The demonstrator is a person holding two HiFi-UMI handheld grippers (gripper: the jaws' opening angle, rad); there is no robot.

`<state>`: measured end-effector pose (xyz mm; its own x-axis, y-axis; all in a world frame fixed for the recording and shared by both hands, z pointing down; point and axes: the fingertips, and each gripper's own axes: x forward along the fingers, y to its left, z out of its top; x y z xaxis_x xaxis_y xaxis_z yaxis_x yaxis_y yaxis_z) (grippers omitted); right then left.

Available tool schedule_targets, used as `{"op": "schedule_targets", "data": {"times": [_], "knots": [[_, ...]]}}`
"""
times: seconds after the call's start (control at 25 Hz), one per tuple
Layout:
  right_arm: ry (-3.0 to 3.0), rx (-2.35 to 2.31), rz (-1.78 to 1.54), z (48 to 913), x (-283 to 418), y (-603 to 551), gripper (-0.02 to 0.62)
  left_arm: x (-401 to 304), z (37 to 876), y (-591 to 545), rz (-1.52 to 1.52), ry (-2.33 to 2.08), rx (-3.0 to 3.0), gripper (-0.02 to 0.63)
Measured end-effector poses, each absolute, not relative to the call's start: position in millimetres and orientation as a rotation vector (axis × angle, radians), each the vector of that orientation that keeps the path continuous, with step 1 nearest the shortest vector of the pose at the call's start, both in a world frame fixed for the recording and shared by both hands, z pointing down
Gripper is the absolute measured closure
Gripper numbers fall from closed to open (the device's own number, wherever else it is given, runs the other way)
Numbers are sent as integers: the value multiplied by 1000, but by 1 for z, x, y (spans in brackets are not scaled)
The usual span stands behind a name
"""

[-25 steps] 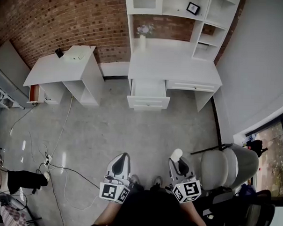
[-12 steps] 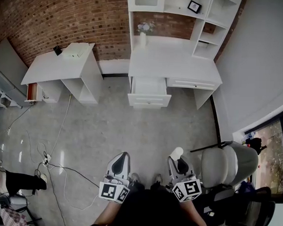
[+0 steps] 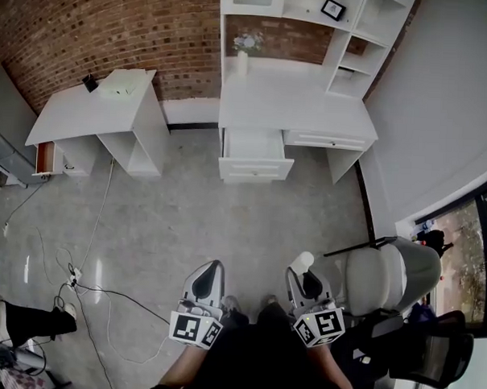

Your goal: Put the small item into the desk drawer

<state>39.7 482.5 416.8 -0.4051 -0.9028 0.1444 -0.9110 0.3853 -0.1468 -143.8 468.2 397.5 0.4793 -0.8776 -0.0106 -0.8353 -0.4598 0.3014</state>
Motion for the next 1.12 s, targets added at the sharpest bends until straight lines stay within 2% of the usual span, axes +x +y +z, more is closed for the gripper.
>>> {"op": "schedule_targets", "data": {"times": [0.56,1.12], "knots": [[-2579,1699,357,435,31,428,460,-157,413,426,-227,-1462,2443,591],[-2661,1610,341,428,73,270,460,-119,400,278,-184,-1557,2445,589]]}}
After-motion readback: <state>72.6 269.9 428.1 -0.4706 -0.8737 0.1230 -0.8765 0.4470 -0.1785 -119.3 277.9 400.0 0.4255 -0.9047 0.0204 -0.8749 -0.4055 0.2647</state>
